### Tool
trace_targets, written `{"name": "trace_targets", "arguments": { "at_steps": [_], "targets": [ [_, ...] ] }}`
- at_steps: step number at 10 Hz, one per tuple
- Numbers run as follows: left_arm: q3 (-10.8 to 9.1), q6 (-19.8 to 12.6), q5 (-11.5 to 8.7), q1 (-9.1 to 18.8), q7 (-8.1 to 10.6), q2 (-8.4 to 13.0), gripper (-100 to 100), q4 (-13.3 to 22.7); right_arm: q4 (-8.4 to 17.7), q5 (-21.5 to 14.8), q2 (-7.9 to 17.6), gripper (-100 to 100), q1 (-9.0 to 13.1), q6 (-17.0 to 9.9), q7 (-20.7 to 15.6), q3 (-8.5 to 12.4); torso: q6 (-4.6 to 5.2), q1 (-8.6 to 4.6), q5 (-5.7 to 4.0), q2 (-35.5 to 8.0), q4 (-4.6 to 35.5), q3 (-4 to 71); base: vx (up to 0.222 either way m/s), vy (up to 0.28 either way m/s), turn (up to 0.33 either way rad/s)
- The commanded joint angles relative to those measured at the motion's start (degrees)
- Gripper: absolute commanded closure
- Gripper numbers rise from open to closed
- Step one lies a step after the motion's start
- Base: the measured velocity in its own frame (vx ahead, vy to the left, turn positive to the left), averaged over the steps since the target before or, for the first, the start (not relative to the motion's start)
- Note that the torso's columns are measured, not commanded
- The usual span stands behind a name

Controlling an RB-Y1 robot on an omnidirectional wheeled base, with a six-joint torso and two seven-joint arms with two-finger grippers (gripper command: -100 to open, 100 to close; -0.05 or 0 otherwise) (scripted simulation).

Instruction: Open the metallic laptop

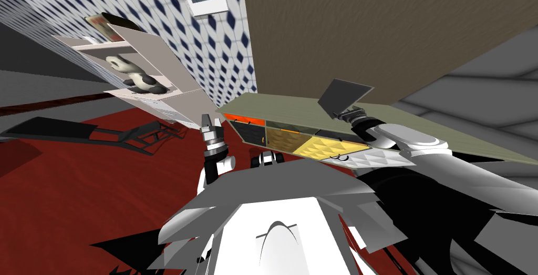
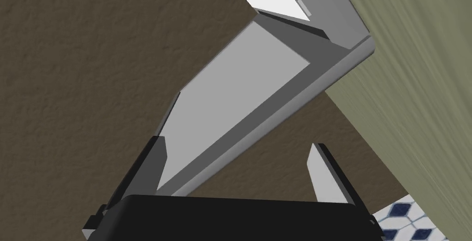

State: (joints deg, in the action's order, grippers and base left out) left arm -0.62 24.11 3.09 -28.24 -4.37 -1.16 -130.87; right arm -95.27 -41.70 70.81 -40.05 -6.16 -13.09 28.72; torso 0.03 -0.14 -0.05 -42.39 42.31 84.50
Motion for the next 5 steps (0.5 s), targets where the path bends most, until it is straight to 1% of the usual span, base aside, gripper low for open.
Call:
{"name": "trace_targets", "arguments": {
  "at_steps": [1,2,5],
  "targets": [
    [0.0,0.0,0.0,0.0,0.0,0.0,0,0.0,0.0,0.0,0.0,100,0.0,0.0,0.0,0.0,-0.01,-0.06,-0.03,-0.1,0.0,0.0,0.0,0.0,0.0],
    [-0.01,0.0,0.0,0.0,0.0,0.0,0,0.0,1.1,2.4,0.1,100,0.9,1.1,1.9,0.1,-0.04,0.02,-0.03,0.0,0.0,0.0,-0.021,-0.026,0.003],
    [-0.01,0.0,0.0,0.0,0.0,0.0,0,0.0,2.7,6.0,0.2,100,2.1,2.8,4.8,0.1,0.06,0.05,0.03,0.1,0.0,0.1,-0.037,-0.029,0.023]
  ]
}}
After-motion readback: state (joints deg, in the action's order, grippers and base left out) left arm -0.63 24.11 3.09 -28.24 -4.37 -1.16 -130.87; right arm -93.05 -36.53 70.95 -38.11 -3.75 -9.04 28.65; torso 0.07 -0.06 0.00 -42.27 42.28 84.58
